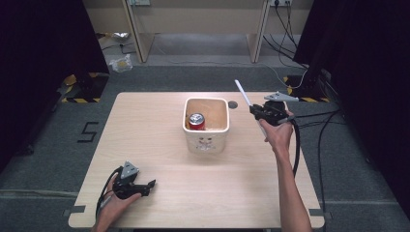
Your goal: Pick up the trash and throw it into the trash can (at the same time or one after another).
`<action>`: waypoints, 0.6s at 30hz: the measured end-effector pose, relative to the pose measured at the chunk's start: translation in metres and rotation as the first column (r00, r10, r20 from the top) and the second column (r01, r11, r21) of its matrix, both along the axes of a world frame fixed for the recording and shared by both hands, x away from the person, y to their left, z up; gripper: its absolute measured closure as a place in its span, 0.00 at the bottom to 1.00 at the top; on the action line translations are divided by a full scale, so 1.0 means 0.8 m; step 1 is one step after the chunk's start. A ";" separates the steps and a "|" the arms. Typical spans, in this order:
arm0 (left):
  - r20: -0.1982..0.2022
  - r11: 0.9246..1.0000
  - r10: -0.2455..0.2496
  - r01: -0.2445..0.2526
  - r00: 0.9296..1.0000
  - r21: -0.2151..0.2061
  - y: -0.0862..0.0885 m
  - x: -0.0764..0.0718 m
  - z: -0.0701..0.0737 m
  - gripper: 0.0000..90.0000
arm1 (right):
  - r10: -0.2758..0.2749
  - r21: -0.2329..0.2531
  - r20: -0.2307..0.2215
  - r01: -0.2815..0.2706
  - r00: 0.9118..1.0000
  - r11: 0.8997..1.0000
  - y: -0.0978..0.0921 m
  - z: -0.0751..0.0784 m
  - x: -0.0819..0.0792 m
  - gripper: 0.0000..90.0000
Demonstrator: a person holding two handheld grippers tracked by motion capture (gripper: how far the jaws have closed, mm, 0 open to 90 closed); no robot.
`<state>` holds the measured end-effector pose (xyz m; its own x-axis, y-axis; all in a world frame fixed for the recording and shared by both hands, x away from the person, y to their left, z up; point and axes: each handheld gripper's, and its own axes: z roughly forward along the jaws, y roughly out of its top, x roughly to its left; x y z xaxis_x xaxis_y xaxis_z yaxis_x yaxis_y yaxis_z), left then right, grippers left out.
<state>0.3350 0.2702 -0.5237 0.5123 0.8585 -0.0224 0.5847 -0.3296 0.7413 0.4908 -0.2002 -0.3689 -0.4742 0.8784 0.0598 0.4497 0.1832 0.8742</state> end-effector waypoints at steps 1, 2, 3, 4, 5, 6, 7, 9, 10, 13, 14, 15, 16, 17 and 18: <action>0.000 1.000 0.000 0.000 1.000 0.000 0.000 0.000 0.000 0.15 | 0.016 0.000 0.007 -0.016 1.000 1.000 0.007 0.007 0.001 0.88; 0.000 1.000 0.000 0.000 1.000 0.000 0.000 0.000 0.000 0.15 | 0.016 0.000 0.007 -0.016 1.000 1.000 0.007 0.007 0.001 0.88; 0.001 1.000 -0.001 0.001 1.000 0.001 0.000 0.000 0.000 0.15 | 0.022 -0.003 0.010 -0.022 1.000 1.000 0.010 0.009 0.001 0.88; 0.001 1.000 -0.001 0.001 1.000 0.000 0.000 0.000 0.000 0.15 | 0.029 -0.005 0.013 -0.029 0.999 1.000 0.014 0.013 0.001 0.88; 0.000 1.000 -0.001 0.001 1.000 0.001 0.000 0.000 0.000 0.15 | 0.033 -0.006 0.017 -0.033 0.999 0.999 0.017 0.015 0.002 0.88; 0.000 1.000 0.000 0.000 1.000 -0.001 0.000 0.000 0.000 0.15 | 0.043 -0.008 0.020 -0.043 0.999 0.999 0.021 0.018 0.003 0.88; 0.000 1.000 0.000 0.000 1.000 -0.001 0.000 0.000 0.000 0.15 | 0.049 -0.010 0.019 -0.048 0.999 0.999 0.024 0.020 0.003 0.88; 0.000 1.000 0.000 0.000 1.000 -0.001 0.000 0.000 0.000 0.15 | 0.063 -0.011 0.022 -0.062 0.998 0.998 0.031 0.025 0.004 0.88; 0.000 1.000 0.000 0.000 1.000 -0.001 0.000 0.000 0.000 0.15 | 0.071 -0.011 0.025 -0.071 0.997 0.997 0.034 0.027 0.005 0.88; -0.001 1.000 -0.003 0.003 1.000 0.003 0.000 0.000 0.000 0.15 | 0.090 -0.009 0.033 -0.089 0.995 0.996 0.046 0.034 0.007 0.88; -0.001 1.000 -0.003 0.003 1.000 0.003 0.000 0.000 0.000 0.15 | 0.096 -0.011 0.033 -0.095 0.995 0.995 0.051 0.036 0.008 0.88; -0.001 1.000 -0.003 0.003 1.000 0.003 0.000 0.000 0.000 0.15 | 0.103 -0.014 0.036 -0.103 0.994 0.995 0.055 0.038 0.009 0.88; -0.002 1.000 -0.003 0.003 1.000 0.003 0.000 0.000 0.000 0.15 | 0.110 -0.007 0.035 -0.109 0.993 0.994 0.059 0.040 0.009 0.88; -0.002 1.000 -0.003 0.003 1.000 0.003 0.000 0.000 0.000 0.15 | 0.117 -0.009 0.036 -0.117 0.992 0.993 0.063 0.042 0.011 0.88; -0.002 1.000 -0.003 0.003 1.000 0.003 0.000 0.000 0.000 0.15 | 0.129 -0.011 0.036 -0.128 0.991 0.992 0.071 0.044 0.012 0.88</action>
<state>0.3350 0.2705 -0.5234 0.5149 0.8570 -0.0205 0.5849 -0.3337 0.7393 0.5003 -0.1430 -0.3336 -0.5848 0.8105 0.0336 0.3902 0.2447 0.8876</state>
